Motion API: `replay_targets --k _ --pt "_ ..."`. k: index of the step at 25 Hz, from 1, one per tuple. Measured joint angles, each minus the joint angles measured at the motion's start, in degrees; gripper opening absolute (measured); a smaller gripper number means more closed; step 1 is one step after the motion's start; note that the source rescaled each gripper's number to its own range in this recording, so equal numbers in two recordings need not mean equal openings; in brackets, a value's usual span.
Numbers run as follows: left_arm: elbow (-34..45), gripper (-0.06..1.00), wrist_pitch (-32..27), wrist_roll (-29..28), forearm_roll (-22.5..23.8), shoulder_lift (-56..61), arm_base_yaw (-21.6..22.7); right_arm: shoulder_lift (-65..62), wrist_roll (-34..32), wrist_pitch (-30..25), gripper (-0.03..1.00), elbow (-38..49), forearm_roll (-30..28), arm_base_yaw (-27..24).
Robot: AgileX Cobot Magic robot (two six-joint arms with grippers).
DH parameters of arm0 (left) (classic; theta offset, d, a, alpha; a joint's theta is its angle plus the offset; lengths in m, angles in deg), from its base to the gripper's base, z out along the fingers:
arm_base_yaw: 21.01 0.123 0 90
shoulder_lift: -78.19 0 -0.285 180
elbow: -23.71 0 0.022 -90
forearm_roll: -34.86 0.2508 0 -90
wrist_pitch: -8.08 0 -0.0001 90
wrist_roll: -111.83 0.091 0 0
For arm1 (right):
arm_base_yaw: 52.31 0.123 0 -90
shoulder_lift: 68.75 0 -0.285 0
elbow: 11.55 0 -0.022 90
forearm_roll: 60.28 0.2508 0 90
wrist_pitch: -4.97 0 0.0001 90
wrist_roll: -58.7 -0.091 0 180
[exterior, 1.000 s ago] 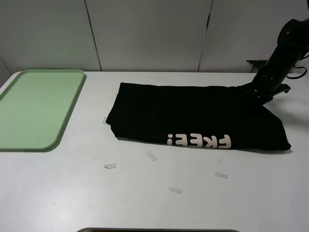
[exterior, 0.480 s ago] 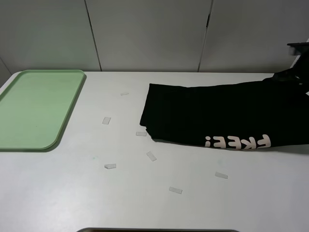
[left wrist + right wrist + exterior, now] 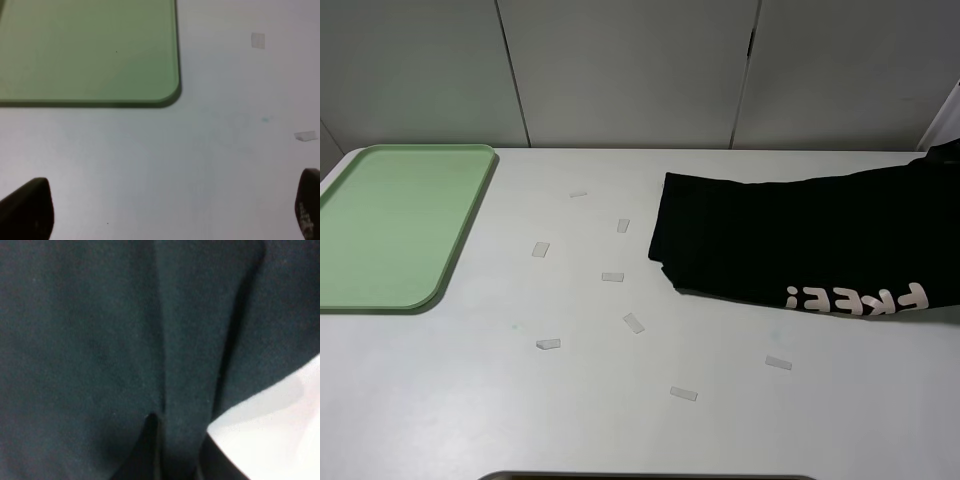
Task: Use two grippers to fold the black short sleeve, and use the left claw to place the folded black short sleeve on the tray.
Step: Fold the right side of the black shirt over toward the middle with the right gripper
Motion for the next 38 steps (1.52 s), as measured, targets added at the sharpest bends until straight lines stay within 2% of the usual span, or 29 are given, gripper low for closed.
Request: replay_targets --k 11,21,38 --pt "0.0 0.96 0.0 0.0 0.0 0.0 0.0 -0.9 -5.9 -2.8 0.03 0.0 -5.1 2.7" --pt "0.0 0.96 0.0 0.0 0.0 0.0 0.0 -1.0 -15.1 -2.8 0.03 0.0 -11.4 13.2" --pt "0.0 0.96 0.0 0.0 0.0 0.0 0.0 5.4 -26.5 -2.8 0.03 0.0 -12.4 23.5"
